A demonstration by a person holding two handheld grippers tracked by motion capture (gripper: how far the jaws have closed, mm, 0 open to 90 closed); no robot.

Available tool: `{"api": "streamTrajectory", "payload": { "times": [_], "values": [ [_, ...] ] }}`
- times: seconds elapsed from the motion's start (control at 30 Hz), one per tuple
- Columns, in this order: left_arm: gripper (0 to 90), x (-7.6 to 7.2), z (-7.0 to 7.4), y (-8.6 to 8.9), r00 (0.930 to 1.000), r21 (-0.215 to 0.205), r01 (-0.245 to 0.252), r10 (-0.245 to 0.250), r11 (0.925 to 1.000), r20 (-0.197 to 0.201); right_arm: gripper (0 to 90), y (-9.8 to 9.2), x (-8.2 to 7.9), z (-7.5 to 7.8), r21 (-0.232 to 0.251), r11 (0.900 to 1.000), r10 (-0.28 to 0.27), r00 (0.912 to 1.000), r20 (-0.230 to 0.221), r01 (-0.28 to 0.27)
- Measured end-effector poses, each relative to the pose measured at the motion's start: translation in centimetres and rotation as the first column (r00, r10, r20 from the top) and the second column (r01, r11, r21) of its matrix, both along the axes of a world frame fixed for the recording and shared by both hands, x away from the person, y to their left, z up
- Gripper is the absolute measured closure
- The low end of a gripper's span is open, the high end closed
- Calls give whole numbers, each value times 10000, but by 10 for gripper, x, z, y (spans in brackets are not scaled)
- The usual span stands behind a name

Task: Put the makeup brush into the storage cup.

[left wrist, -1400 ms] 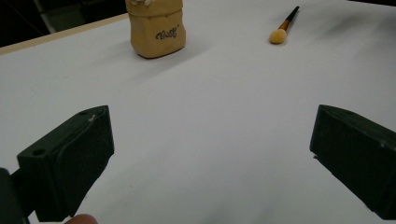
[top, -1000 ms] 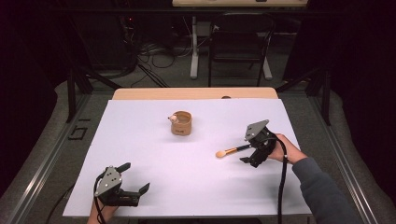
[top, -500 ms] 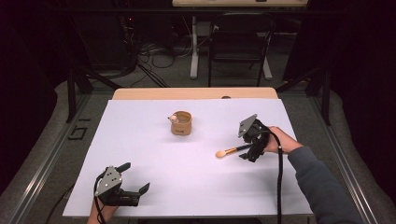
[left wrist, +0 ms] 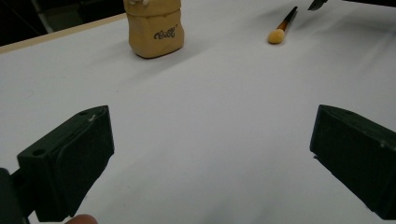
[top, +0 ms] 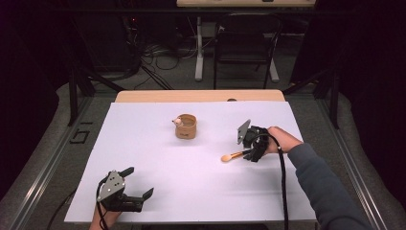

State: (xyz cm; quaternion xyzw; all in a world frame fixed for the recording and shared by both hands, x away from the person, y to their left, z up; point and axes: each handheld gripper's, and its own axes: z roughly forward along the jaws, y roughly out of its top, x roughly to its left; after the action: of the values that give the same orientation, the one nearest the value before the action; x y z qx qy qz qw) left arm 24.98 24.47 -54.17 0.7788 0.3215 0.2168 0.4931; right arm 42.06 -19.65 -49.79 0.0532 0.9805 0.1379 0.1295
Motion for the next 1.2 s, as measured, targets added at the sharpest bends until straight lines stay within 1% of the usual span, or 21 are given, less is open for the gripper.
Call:
{"api": "streamTrajectory", "payload": {
  "times": [0.03,0.07,0.2,0.3,0.37,0.4,0.43,0.5,0.53,0.6,0.63,0.67,0.7,0.8,0.87,0.9,0.93,0.97,1.03,1.1,1.2],
  "values": [
    [0,0,0,0,10000,0,0,0,10000,0,288,0,0,0,0,10000,0,10000,0,0],
    [0,0,0,0,10000,5,6,-6,10000,16,335,3,1,-2,-270,9995,134,9999,84,-131],
    [0,0,0,0,10000,-13,37,-37,10000,16,410,7,2,-6,-795,9962,363,9993,-25,-364],
    [0,0,0,0,10000,1,10,-10,10000,14,461,10,4,-9,-966,9935,599,9981,-114,-607],
    [0,0,0,0,10000,-6,12,-12,10000,9,510,11,4,-11,-1145,9915,612,9980,-143,-625],
    [0,0,0,0,10000,1,13,-13,10000,-2,539,12,5,-12,-1269,9891,739,9971,-160,-754],
    [0,0,0,0,10000,1,13,-13,10000,-2,570,12,5,-13,-1345,9878,771,9970,-118,-780],
    [0,0,0,0,10000,-8,23,-23,10000,-1,589,13,6,-13,-1416,9862,843,9963,-146,-856],
    [0,0,0,0,10000,-1,23,-23,10000,-4,623,14,6,-14,-1531,9837,949,9955,-7,-939],
    [0,0,0,0,10000,15,30,-30,10000,-6,629,14,6,-15,-1600,9821,1014,9948,24,-997],
    [0,0,0,0,10000,14,32,-32,10000,-9,639,16,7,-17,-1804,9777,1086,9941,-36,-1075],
    [0,0,0,0,10000,13,27,-27,10000,-12,639,16,7,-17,-1804,9777,1086,9941,-36,-1075],
    [0,0,0,0,10000,11,23,-23,10000,-6,656,17,8,-19,-1967,9742,1108,9938,-113,-1109],
    [0,1,-1,-1,10000,3,-29,29,10000,-59,696,18,9,-21,-2077,9709,1162,9929,-260,-1191],
    [0,1,-1,-1,10000,19,-19,19,10000,-70,702,19,10,-22,-2143,9687,1215,9921,-300,-1252],
    [0,1,-1,-1,10000,30,10,-10,10000,-62,710,19,10,-23,-2236,9665,1213,9920,-351,-1261],
    [1,1,-1,-1,10000,13,19,-19,10000,-48,731,21,11,-26,-2428,9590,1397,9893,-424,-1459],
    [1,1,-1,-1,10000,16,10,-10,10000,-46,741,22,11,-27,-2469,9589,1333,9902,-425,-1396],
    [1,1,-1,0,10000,33,-33,33,10000,-59,763,24,12,-28,-2624,9528,1463,9883,-426,-1524],
    [1,1,-1,0,10000,43,-32,32,10000,-59,774,24,12,-30,-2646,9527,1444,9887,-392,-1496],
    [1,1,-1,0,10000,41,-16,16,10000,-55,777,24,12,-29,-2746,9496,1427,9885,-504,-1511]
  ]
}}
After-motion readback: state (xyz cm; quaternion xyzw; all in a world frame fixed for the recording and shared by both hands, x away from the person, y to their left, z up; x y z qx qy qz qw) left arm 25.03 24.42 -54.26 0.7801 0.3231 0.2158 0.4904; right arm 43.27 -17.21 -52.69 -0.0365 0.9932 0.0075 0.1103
